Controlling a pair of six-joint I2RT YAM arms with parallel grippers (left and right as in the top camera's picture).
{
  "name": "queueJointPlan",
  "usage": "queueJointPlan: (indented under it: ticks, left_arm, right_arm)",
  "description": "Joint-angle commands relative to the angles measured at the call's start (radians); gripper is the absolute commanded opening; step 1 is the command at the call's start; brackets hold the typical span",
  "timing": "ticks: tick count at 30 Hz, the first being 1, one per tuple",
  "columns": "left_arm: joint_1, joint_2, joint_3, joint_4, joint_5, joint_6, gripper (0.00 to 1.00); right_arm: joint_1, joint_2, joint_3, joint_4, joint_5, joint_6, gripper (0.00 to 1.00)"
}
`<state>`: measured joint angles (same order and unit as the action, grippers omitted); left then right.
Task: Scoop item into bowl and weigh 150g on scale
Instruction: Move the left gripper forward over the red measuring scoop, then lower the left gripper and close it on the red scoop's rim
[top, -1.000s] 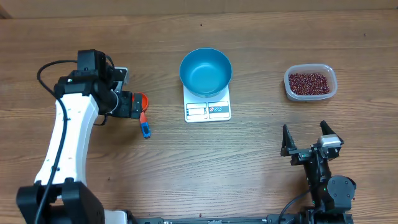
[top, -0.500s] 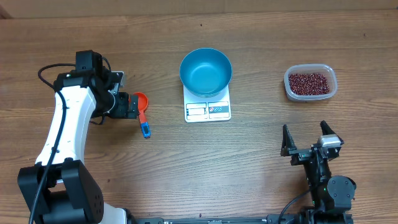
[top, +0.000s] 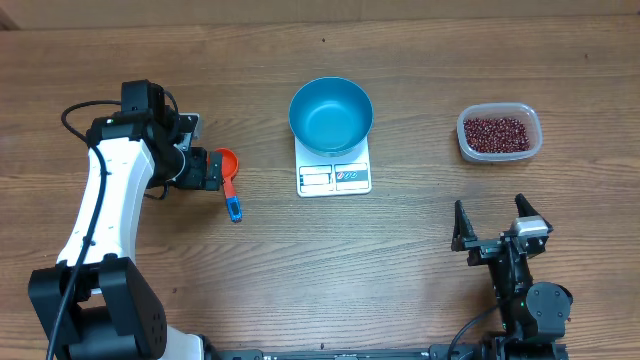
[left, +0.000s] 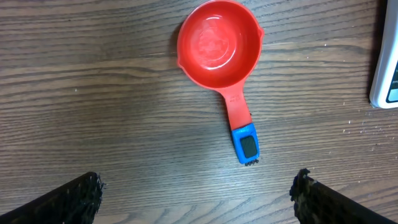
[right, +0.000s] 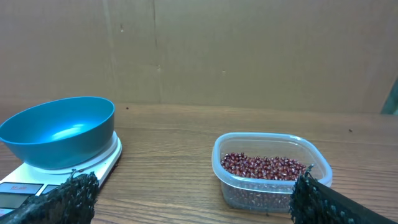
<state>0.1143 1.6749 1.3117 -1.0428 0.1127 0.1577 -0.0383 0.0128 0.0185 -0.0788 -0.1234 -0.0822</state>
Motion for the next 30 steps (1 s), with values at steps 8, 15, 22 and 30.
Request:
queueJointPlan:
  ticks: [8, 15, 22, 30]
  left_arm:
    - [0.011, 0.006, 0.026, 0.007, 0.011, 0.014, 1.00]
    - [0.011, 0.007, 0.024, 0.019, 0.011, 0.014, 1.00]
    - [0.011, 0.023, 0.017, 0.031, 0.010, 0.014, 1.00]
    - [0.011, 0.117, 0.017, 0.056, 0.007, 0.008, 1.00]
  right_arm:
    - [0.004, -0.010, -0.011, 0.004, 0.008, -0.001, 1.00]
    - [0.004, -0.010, -0.011, 0.004, 0.008, -0.001, 1.00]
    - [0.004, -0.010, -0.011, 0.004, 0.008, -0.001, 1.00]
    - [0.004, -0.010, -0.011, 0.004, 0.008, -0.001, 1.00]
